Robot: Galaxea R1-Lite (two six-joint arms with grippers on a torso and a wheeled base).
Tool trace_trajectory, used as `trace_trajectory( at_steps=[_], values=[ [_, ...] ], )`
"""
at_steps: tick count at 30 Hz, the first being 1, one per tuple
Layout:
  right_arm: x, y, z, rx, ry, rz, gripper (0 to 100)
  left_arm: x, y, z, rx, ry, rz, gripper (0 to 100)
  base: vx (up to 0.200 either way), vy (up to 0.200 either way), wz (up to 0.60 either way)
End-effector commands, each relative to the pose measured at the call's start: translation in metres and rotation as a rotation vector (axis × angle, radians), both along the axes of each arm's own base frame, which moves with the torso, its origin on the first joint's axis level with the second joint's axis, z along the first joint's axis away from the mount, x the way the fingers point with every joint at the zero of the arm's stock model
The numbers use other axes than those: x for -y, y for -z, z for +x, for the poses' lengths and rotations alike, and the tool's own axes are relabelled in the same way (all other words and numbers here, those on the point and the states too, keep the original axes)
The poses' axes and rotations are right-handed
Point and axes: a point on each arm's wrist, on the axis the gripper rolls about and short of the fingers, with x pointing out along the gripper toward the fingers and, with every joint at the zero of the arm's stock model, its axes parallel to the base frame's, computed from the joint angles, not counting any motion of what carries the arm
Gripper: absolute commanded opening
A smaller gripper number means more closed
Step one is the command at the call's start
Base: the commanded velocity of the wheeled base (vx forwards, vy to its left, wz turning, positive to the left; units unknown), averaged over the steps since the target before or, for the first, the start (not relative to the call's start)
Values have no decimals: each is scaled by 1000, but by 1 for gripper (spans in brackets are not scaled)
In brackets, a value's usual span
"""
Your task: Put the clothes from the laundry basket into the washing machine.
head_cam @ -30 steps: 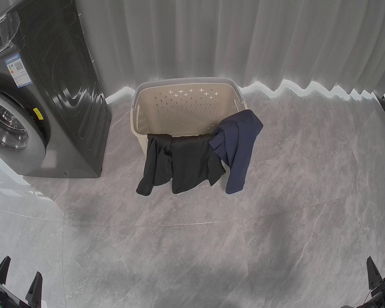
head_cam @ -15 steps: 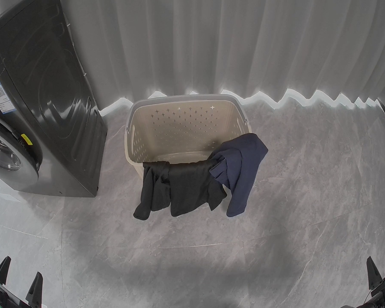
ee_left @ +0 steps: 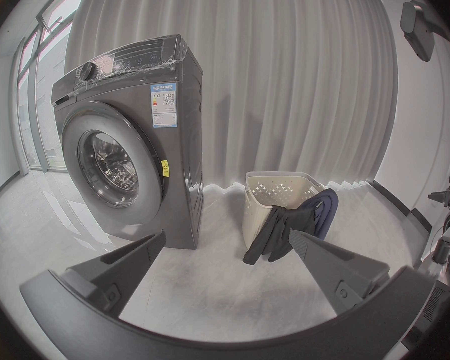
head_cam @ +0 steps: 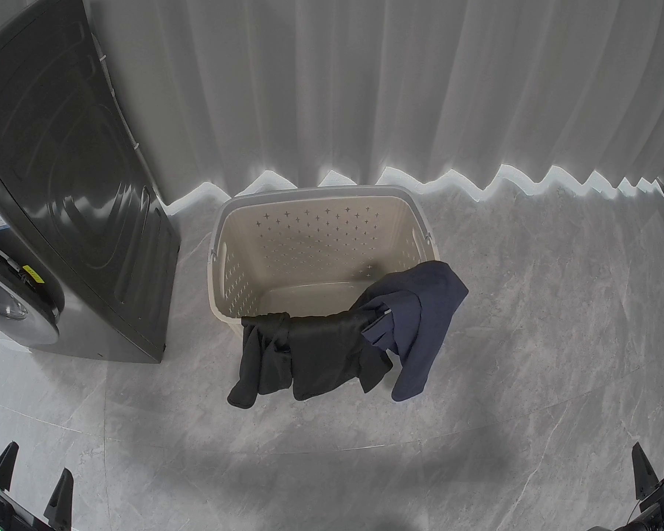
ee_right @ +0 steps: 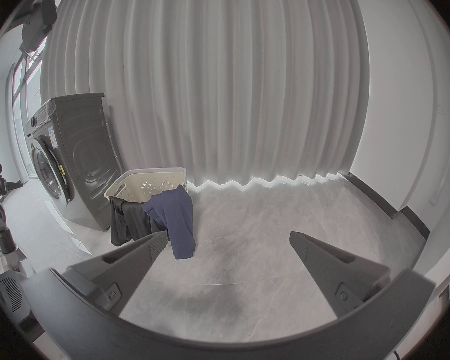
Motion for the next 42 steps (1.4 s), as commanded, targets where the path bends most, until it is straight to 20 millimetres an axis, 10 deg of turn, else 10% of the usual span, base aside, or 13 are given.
trace_trajectory(
  at_steps=[1,42],
  values=[
    [0,5,0,-2,2,0,100,0,5,0,-2,0,0,100,200,0,0],
    [0,5,0,-2,0,-2,100,0,5,0,-2,-2,-2,100,151,0,0]
  ],
)
